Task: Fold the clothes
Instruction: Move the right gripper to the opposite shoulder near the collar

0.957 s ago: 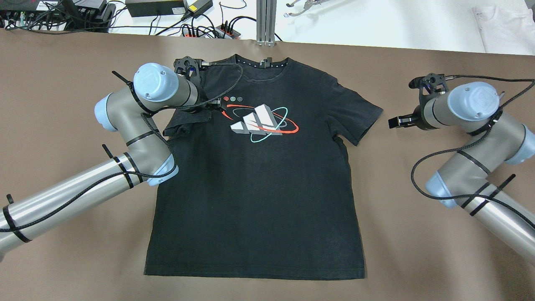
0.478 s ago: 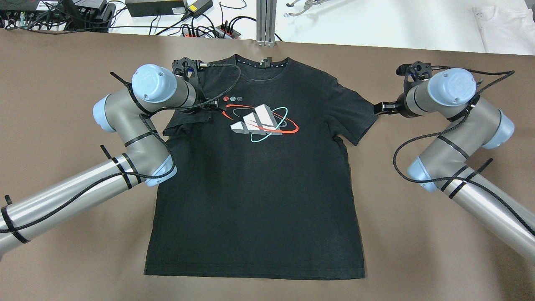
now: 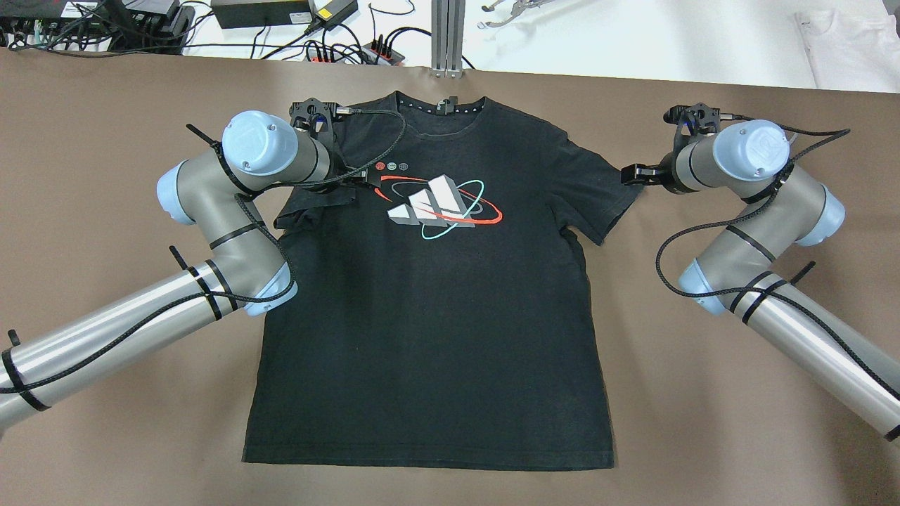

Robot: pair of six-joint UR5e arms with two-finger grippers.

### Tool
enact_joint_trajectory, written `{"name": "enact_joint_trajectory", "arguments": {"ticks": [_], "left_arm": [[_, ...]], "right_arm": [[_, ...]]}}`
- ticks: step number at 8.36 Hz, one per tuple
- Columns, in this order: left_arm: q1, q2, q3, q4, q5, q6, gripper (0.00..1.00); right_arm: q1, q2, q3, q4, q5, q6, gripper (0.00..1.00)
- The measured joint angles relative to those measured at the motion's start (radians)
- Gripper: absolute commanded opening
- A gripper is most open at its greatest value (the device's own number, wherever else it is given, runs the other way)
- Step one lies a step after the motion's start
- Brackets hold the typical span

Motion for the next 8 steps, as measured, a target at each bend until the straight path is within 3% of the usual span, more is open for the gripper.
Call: {"name": "enact_joint_trajectory", "arguments": {"ticks": [1, 4, 8], "left_arm": [[0.000, 0.000, 0.000, 0.000, 0.000, 0.001, 1.00], [0.000, -0.001, 0.000, 0.001, -0.002, 0.007, 1.00], [-0.002, 0.001, 0.000, 0.001, -0.004, 0.012, 1.00]], "right_arm": [[-0.001, 0.003, -0.018, 0.023, -0.002, 0.014, 0.46], [-0.009, 0.012, -0.031, 0.041, -0.031, 0.040, 0.00], [-0.043, 0.016, -0.030, 0.037, -0.104, 0.041, 0.00]]}}
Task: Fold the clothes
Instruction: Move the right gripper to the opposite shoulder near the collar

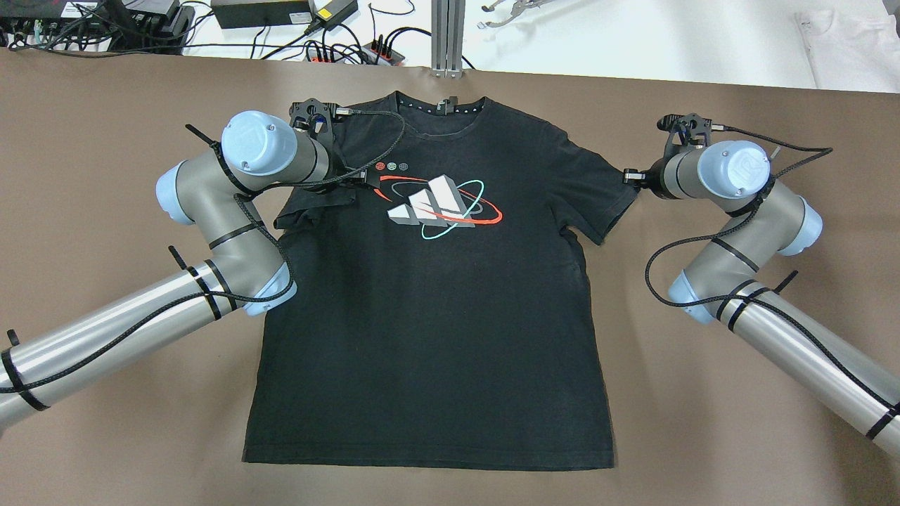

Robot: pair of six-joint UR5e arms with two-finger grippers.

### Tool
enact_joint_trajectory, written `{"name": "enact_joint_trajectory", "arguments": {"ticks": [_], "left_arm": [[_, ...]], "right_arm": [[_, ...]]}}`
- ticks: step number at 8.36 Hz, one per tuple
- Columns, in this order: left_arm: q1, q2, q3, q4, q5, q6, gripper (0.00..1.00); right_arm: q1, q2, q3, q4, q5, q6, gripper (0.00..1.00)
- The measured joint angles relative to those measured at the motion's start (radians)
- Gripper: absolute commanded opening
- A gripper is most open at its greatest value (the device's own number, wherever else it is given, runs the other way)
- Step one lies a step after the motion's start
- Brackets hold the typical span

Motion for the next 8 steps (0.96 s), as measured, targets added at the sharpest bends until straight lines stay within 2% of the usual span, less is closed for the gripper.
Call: {"name": "enact_joint_trajectory", "arguments": {"ticks": [2, 5, 8], "left_arm": [[-0.001, -0.001, 0.000, 0.000, -0.002, 0.002, 1.00], [-0.002, -0.001, 0.000, 0.000, -0.004, 0.003, 1.00], [-0.002, 0.005, 0.001, 0.000, -0.005, 0.006, 1.00]], "right_arm": [[-0.008, 0.000, 0.023, -0.011, -0.013, 0.002, 0.00], [-0.008, 0.015, 0.125, -0.124, -0.007, 0.005, 0.00], [-0.012, 0.083, 0.152, -0.221, -0.012, 0.069, 0.00]]}}
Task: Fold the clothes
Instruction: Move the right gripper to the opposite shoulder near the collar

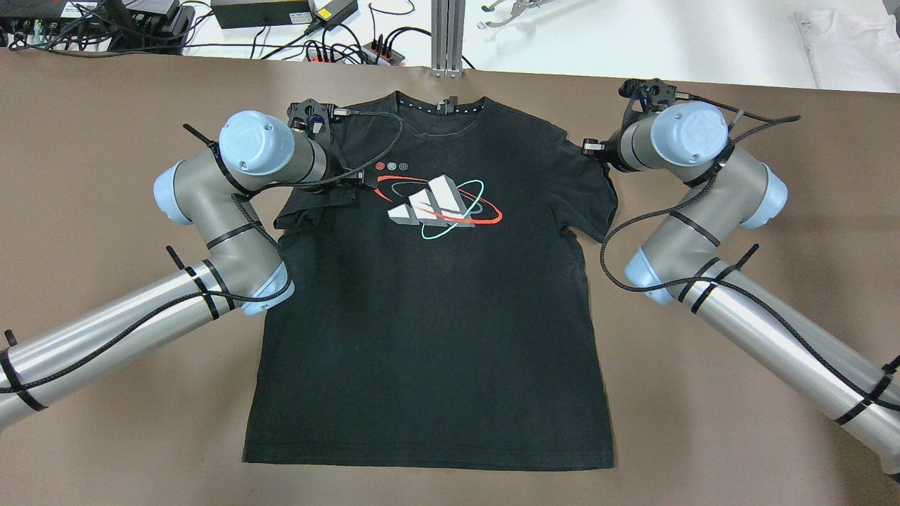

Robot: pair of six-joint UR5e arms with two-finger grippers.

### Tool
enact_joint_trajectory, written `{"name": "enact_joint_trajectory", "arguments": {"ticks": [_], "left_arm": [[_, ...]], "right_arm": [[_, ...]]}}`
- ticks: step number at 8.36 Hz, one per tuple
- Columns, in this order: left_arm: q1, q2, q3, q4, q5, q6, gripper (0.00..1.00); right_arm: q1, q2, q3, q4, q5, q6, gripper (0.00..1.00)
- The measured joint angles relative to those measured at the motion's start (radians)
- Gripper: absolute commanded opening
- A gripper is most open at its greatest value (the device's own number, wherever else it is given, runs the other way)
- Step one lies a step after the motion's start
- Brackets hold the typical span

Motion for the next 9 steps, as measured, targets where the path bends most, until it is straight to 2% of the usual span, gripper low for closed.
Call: {"name": "enact_joint_trajectory", "arguments": {"ticks": [2, 4, 7, 9], "left_arm": [[0.000, 0.007, 0.000, -0.002, -0.001, 0.005, 1.00], [-0.002, 0.013, 0.001, -0.002, -0.002, 0.008, 1.00], [-0.003, 0.015, 0.001, -0.002, -0.002, 0.009, 1.00], [-0.003, 0.018, 0.000, -0.002, -0.002, 0.009, 1.00]], "right_arm": [[-0.033, 0.077, -0.001, -0.088, -0.009, 0.096, 0.00], [-0.074, 0.137, -0.008, -0.156, -0.060, 0.156, 0.00], [-0.121, 0.230, -0.092, -0.184, -0.130, 0.220, 0.00], [-0.149, 0.254, -0.134, -0.185, -0.183, 0.251, 0.00]]}}
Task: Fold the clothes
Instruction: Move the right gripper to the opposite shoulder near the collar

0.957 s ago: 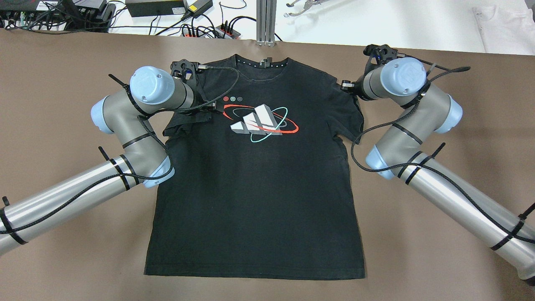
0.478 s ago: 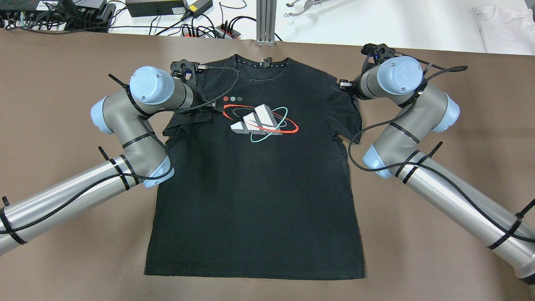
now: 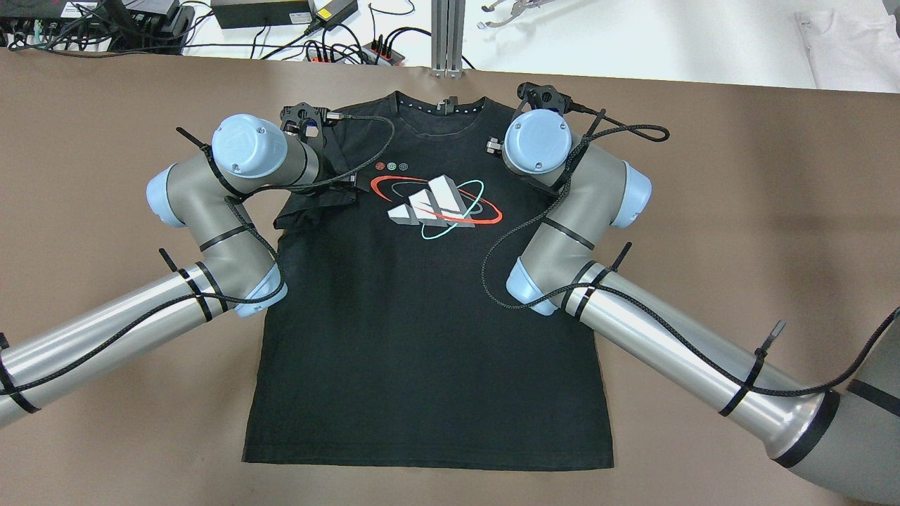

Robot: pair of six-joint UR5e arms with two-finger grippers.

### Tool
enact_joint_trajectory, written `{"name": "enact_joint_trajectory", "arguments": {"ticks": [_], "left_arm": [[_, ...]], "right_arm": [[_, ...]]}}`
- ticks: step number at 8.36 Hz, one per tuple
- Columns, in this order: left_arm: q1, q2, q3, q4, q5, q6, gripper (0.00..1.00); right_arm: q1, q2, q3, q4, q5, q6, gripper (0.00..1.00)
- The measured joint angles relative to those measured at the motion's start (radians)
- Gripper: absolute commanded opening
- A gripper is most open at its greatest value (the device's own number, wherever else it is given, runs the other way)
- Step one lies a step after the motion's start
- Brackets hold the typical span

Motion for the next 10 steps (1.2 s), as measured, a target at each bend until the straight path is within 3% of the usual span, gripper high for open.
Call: {"name": "enact_joint_trajectory", "arguments": {"ticks": [2, 3, 4, 8, 10], "left_arm": [[0.000, 0.007, -0.001, -0.001, 0.000, 0.000, 1.00], [0.000, 0.009, -0.001, -0.002, 0.000, 0.000, 1.00], [0.000, 0.010, -0.001, -0.003, 0.000, 0.000, 1.00], [-0.004, 0.010, -0.012, -0.003, -0.002, 0.000, 1.00], [-0.005, 0.013, -0.045, 0.001, -0.001, -0.001, 1.00]], "right_arm": [[-0.015, 0.000, -0.017, 0.000, -0.036, 0.023, 0.02], [-0.018, 0.000, -0.020, 0.001, -0.042, 0.028, 0.26], [-0.019, 0.000, -0.020, 0.001, -0.045, 0.031, 0.93], [-0.021, 0.012, -0.009, 0.000, -0.043, -0.033, 0.94], [-0.020, 0.001, 0.042, -0.017, -0.033, -0.069, 0.95]]}}
